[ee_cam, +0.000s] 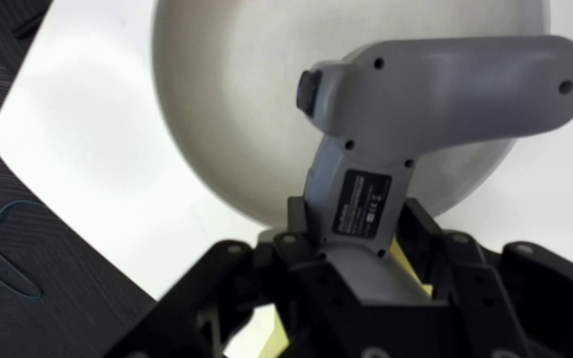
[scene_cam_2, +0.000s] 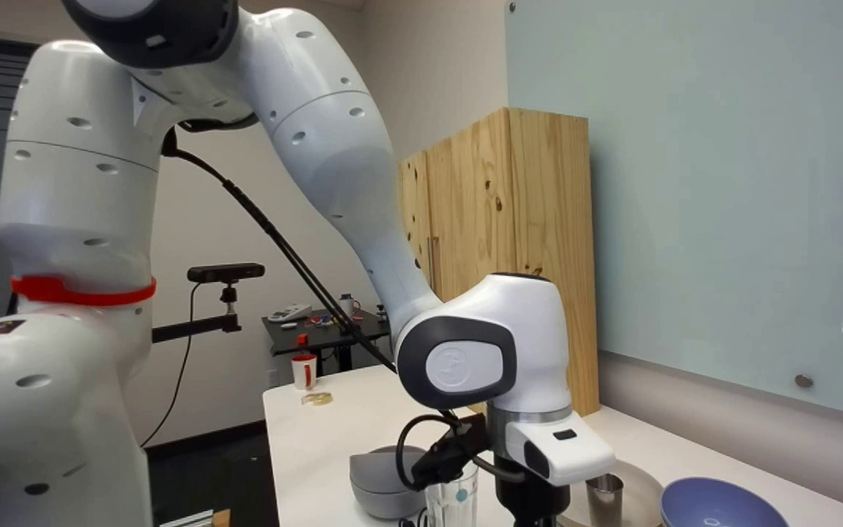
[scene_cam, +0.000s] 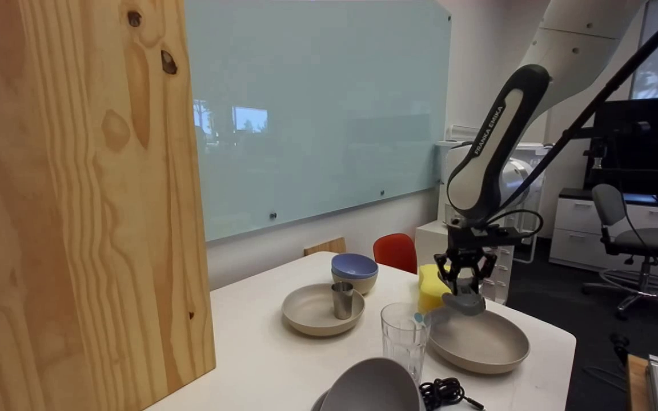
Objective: Put the gaming console directly onto the table
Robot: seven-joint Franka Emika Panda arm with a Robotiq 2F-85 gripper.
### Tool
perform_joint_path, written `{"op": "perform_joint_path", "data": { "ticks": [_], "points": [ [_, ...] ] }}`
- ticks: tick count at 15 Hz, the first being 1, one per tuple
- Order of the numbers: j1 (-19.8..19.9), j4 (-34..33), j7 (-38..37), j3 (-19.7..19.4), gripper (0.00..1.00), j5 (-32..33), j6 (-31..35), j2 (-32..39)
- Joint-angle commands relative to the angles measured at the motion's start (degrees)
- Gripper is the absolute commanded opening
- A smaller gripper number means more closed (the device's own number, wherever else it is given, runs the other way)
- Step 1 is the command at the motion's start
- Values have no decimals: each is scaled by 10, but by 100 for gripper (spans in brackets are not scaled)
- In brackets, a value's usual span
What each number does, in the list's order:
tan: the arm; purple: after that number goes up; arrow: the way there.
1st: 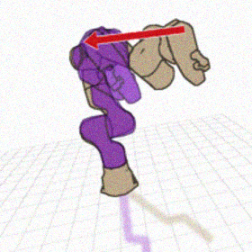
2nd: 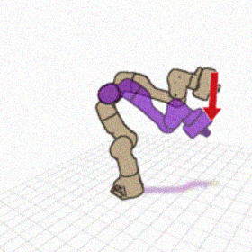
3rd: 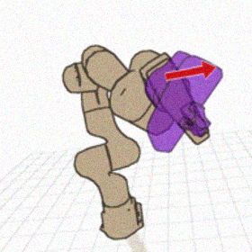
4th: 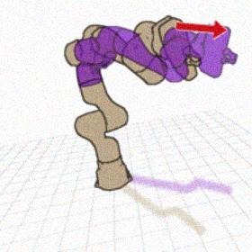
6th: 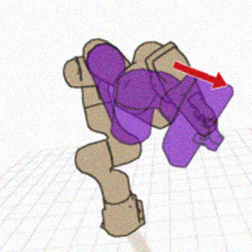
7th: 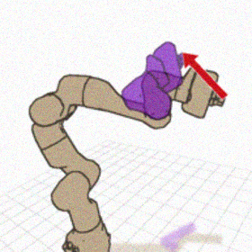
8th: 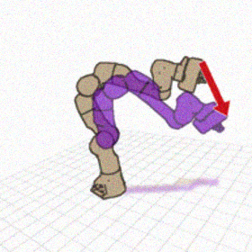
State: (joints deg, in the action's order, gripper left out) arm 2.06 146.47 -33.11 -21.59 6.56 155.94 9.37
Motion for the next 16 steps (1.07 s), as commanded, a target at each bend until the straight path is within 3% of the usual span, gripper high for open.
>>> {"op": "perform_joint_path", "data": {
  "ticks": [1, 11, 16],
  "points": [
    [-3, -5, -64, 5, 24, 69, -19, -36],
    [-9, -75, -151, 112, 24, 152, -77, -49],
    [-11, -175, -139, 143, 24, 149, -142, -7]
  ]
}}
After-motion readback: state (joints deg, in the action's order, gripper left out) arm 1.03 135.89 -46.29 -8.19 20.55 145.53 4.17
